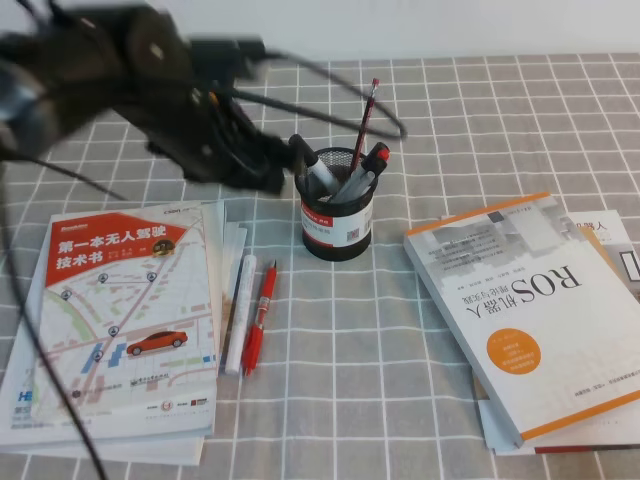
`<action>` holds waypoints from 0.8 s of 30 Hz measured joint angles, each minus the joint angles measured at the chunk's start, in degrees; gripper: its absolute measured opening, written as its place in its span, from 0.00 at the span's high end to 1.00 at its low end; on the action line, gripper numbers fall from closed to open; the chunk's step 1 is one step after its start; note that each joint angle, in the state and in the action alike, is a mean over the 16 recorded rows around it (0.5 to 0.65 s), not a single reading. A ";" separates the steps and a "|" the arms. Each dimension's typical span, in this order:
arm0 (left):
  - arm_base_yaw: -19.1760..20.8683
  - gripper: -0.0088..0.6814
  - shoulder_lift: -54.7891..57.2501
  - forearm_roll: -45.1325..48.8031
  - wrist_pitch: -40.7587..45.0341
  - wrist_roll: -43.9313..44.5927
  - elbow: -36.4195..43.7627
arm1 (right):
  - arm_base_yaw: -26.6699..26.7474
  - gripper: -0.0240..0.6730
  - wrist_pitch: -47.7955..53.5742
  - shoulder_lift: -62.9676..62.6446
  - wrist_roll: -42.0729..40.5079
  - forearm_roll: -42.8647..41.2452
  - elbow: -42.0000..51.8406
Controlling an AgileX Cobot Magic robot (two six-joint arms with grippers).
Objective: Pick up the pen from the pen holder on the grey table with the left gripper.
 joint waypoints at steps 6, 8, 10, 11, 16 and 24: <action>0.00 0.80 -13.66 1.85 -1.24 2.66 1.72 | 0.00 0.98 0.00 0.00 0.00 0.00 0.00; 0.00 0.87 -18.72 2.53 -1.87 3.43 3.42 | 0.00 0.98 0.00 0.00 0.00 0.00 0.00; 0.00 0.92 -23.96 3.20 -2.82 4.01 5.99 | 0.00 0.98 0.00 0.00 0.00 0.00 0.00; 0.00 0.94 -26.64 3.49 -3.46 4.22 7.61 | 0.00 0.98 0.01 0.00 0.00 0.00 0.00; 0.00 0.98 -40.13 3.97 -7.62 4.93 18.36 | 0.00 0.98 0.03 0.00 0.00 0.08 0.00; 0.00 0.99 -60.12 3.06 -13.01 5.50 38.08 | 0.00 0.98 0.08 0.00 0.00 0.46 0.00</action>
